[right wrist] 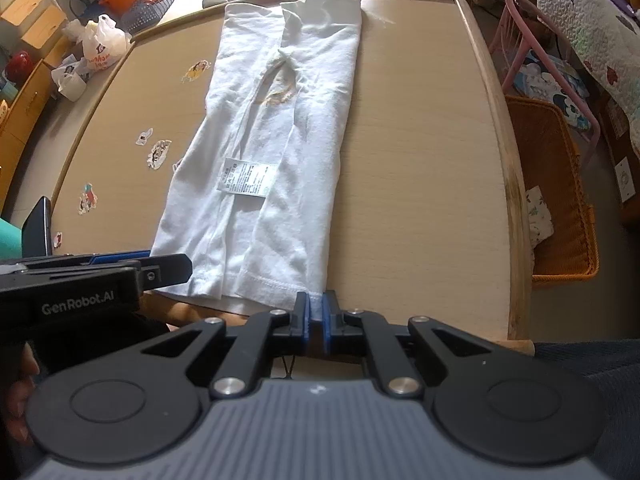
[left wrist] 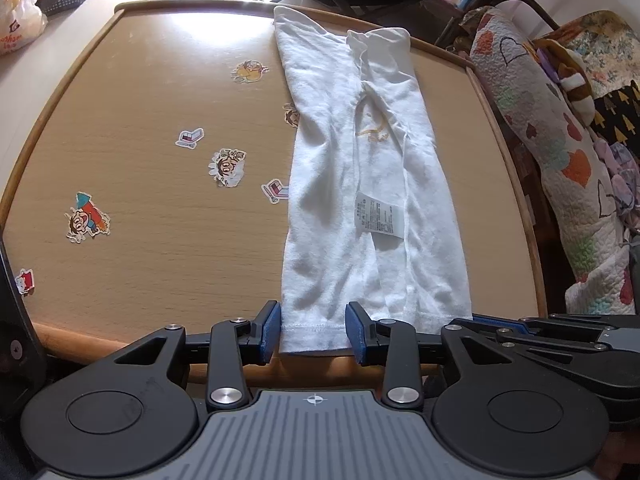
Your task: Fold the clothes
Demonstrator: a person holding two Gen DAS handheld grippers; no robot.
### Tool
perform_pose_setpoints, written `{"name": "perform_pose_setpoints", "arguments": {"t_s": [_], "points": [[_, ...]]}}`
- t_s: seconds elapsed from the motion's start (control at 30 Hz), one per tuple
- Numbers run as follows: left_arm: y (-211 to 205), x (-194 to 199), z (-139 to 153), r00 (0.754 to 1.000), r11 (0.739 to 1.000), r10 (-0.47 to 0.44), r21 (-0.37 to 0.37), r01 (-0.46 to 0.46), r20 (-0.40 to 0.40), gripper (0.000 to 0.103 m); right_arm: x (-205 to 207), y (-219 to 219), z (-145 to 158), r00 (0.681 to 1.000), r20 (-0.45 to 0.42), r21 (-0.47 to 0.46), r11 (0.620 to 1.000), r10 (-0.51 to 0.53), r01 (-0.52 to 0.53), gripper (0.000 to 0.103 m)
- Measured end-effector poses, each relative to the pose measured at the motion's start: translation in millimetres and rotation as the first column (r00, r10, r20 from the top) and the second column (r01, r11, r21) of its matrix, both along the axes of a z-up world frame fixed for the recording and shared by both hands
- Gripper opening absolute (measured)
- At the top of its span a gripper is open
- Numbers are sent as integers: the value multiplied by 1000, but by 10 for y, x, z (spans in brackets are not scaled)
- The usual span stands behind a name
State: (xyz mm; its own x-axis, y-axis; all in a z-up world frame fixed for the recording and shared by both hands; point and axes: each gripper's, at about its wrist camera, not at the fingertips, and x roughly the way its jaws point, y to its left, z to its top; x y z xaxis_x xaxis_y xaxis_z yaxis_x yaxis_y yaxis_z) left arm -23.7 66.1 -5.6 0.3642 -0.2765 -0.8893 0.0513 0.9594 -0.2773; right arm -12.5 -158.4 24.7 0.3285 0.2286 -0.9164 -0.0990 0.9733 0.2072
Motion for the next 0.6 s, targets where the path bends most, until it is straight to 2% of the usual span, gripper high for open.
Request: {"name": "perform_pose_setpoints", "arguments": {"t_s": [0.13,0.4,0.6], "points": [[38,10,-10,1000,1000,18,-25,-18,-8,36,-6,-14,-5,1000,2,10,1000,-4,4,7],[-16,9,-11,1000,1000,-2,-7,2,-2,34,-11,-55,-10,1000,0,27,1000,-7,7,7],[38,16,-18,999,998,44,-36,-45,-25,36,-5,-127,19,999,-17,34,998,-44,45,15]]}}
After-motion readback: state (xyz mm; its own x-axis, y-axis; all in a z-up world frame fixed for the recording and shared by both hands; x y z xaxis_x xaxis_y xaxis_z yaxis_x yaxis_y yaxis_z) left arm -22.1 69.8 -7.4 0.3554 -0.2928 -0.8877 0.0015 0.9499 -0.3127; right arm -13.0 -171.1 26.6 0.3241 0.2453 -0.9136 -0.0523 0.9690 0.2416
